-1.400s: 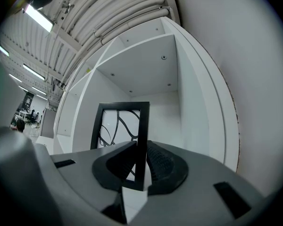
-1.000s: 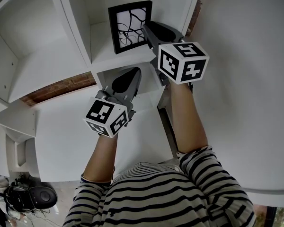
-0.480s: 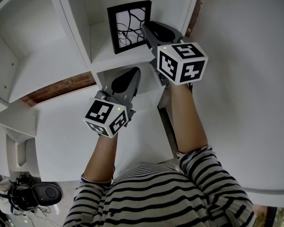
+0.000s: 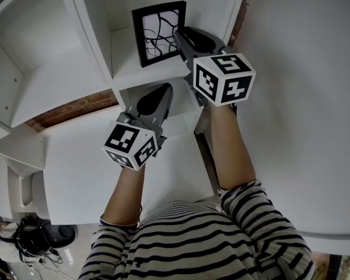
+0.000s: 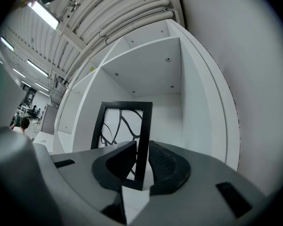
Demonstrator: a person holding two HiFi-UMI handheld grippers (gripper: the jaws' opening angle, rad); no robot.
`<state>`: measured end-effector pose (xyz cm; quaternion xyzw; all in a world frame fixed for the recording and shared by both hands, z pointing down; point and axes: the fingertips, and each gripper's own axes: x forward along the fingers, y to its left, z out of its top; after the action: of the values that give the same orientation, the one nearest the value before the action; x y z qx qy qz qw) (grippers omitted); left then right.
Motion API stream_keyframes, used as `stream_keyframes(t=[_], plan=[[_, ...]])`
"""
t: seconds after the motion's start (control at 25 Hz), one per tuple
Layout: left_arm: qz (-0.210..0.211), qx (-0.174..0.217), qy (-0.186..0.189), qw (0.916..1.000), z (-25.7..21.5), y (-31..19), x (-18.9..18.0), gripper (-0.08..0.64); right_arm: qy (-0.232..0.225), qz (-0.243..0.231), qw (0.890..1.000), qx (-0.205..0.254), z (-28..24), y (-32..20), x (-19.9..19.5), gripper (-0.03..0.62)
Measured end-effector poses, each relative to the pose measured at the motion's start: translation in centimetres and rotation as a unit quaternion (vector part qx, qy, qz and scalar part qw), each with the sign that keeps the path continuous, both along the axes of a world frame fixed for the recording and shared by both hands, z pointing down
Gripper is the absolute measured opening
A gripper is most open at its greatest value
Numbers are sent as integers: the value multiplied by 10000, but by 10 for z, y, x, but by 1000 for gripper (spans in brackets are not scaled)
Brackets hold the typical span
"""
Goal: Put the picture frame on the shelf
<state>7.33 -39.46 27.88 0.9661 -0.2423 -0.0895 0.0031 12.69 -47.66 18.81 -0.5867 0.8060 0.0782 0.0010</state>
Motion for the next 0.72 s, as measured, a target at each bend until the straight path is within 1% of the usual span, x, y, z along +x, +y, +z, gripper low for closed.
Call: stream_keyframes(t=[0.28,0.56,0.72], plan=[[32,-8,26,10000,0,0,1,12,6,-19,10000,37,-1,1,-1,60],[-63,40,174,9998,0,-2,-7,14,-10,-77,9998,198,-2,5,-2,74],[-55,43,184,9998,5,-2,-10,14,50,-65,9994,323,-1,8,-2,74]])
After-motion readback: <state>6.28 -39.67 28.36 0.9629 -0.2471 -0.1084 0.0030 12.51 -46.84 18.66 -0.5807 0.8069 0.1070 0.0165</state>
